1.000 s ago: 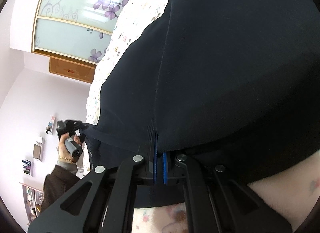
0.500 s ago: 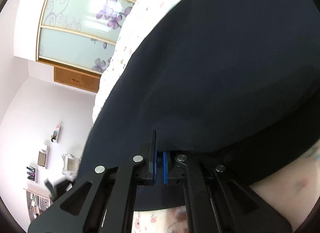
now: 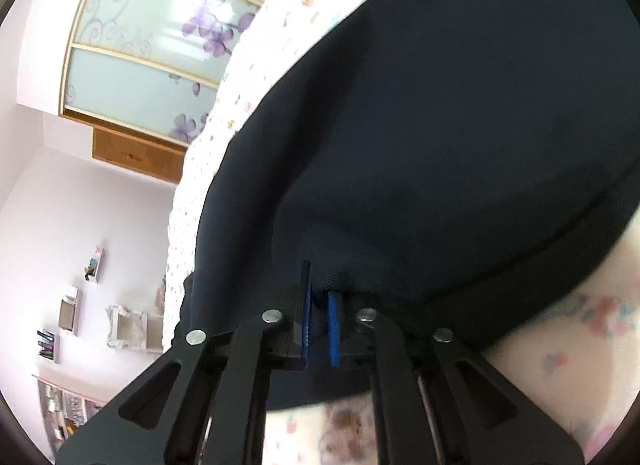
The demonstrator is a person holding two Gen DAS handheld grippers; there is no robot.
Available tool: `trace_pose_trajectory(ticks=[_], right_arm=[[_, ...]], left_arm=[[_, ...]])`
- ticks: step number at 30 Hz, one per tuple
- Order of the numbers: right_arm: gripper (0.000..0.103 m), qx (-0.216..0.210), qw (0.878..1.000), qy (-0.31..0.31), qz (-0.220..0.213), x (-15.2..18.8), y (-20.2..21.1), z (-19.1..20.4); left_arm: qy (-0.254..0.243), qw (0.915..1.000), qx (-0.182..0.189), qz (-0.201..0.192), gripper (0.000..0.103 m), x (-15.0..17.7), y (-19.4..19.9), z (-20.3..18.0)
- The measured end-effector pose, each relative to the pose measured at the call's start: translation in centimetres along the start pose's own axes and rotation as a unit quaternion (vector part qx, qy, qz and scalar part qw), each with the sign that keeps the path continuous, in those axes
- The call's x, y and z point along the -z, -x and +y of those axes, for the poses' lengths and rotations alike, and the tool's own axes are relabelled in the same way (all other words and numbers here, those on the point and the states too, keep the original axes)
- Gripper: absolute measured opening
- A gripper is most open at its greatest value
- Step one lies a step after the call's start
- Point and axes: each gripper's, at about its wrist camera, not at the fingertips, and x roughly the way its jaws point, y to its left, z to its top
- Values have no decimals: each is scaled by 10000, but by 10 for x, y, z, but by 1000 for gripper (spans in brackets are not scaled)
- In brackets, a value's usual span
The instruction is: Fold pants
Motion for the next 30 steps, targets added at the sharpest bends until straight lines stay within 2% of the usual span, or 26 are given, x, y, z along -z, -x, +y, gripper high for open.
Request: trace_pose_trajectory(ticks=[1, 2, 3, 4, 5, 7, 8, 10, 11, 13, 14, 15, 17, 19, 21, 25, 28, 30], right_arm=[[23, 48, 9999, -2, 106, 2, 4, 0], [41, 88, 9999, -14, 130, 3, 10, -1], [47, 54, 9999, -48, 155, 5, 17, -2], [48, -3, 9998, -89, 186, 8, 20, -3], [48, -35, 9997, -91, 203, 7, 31, -4], [48, -125, 9999, 53, -18, 7, 59, -6], [48, -59, 9992, 139, -357, 5, 80, -9], [48, 103, 9942, 135, -1062, -7, 115, -18], [47, 336, 9871, 65, -1562, -17, 136, -26], [47, 764, 9727, 53, -2190, -33, 161, -36], [47, 1061, 9620, 166, -2512, -44, 172, -40], [47, 1287, 9555, 256, -2641, -52, 177, -44], [47, 1430, 9560, 351, -2537, -70, 174, -52], [46, 1465, 9613, 395, -2300, -88, 169, -61], [46, 1728, 9602, 575, -2116, -95, 162, -69], [45, 1714, 9703, 700, -1554, -101, 155, -82], [42, 2048, 9663, 1013, -1182, -104, 144, -89], [40, 2369, 9546, 1520, -972, -101, 134, -84]], left_arm=[[-8, 10000, -39, -72, 34, 4, 7, 2], [14, 9998, -61, -167, 39, 9, 17, 1], [46, 9996, -127, -261, 58, 13, 26, 2], [93, 9990, -210, -391, 75, 18, 36, 3], [198, 9975, -236, -632, 77, 25, 49, 1], [291, 9954, 3, -918, 81, 36, 67, -5], [280, 9940, 247, -1025, 83, 43, 75, -12], [118, 9893, 661, -1295, 95, 56, 88, -31], [-9, 9867, 799, -1418, 97, 61, 91, -40], [-501, 9754, 1156, -1808, 97, 75, 93, -60], [-835, 9702, 1296, -1870, 98, 82, 93, -70], [-975, 9692, 1374, -1798, 100, 84, 93, -76], [-1182, 9658, 1622, -1639, 100, 81, 90, -84], [-1121, 9680, 1640, -1532, 100, 80, 85, -82], [-976, 9699, 1722, -1421, 101, 76, 80, -79], [-846, 9731, 1755, -1229, 101, 74, 73, -78], [-890, 9747, 1730, -1099, 101, 77, 67, -78], [-901, 9749, 1737, -1063, 101, 78, 65, -78]])
